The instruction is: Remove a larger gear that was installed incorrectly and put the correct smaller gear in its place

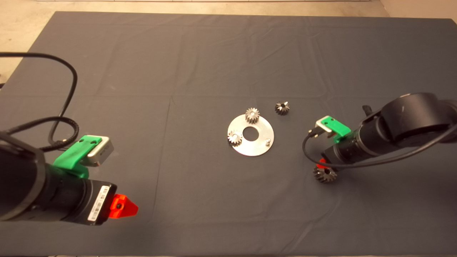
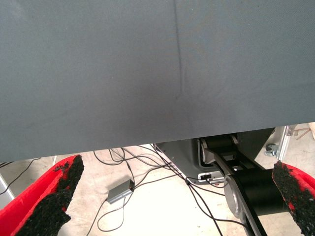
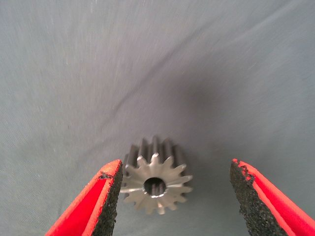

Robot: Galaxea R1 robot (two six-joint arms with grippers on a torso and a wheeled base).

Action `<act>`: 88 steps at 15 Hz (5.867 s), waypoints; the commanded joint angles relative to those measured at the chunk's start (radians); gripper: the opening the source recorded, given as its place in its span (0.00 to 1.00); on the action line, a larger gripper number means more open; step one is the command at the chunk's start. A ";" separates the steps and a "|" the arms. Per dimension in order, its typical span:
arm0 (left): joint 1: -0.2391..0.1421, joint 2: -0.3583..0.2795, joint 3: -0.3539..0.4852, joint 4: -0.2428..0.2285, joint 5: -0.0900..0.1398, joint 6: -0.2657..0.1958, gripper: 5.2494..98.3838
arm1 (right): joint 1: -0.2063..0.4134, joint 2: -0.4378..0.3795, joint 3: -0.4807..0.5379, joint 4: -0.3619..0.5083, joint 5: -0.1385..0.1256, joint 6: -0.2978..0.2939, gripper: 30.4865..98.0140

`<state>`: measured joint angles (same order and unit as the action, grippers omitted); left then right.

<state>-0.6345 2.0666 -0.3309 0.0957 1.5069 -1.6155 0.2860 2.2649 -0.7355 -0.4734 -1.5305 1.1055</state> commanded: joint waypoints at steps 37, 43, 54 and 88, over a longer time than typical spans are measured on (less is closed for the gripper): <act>0.005 -0.001 0.015 -0.016 -0.002 -0.007 1.00 | 0.107 0.327 -0.518 -0.125 0.141 0.094 0.93; 0.005 -0.001 0.015 -0.016 -0.008 -0.007 1.00 | 0.088 0.318 -0.511 -0.190 0.142 0.154 0.93; 0.009 -0.001 0.015 -0.016 -0.008 -0.007 1.00 | 0.061 0.315 -0.519 -0.232 0.144 0.149 0.88; 0.024 0.007 0.015 -0.016 -0.008 -0.012 1.00 | 0.011 0.295 -0.600 -0.226 0.311 0.016 0.40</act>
<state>-0.6070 2.0723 -0.3309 0.0951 1.4957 -1.6191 0.2751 2.5583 -1.3374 -0.6806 -1.2151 1.1251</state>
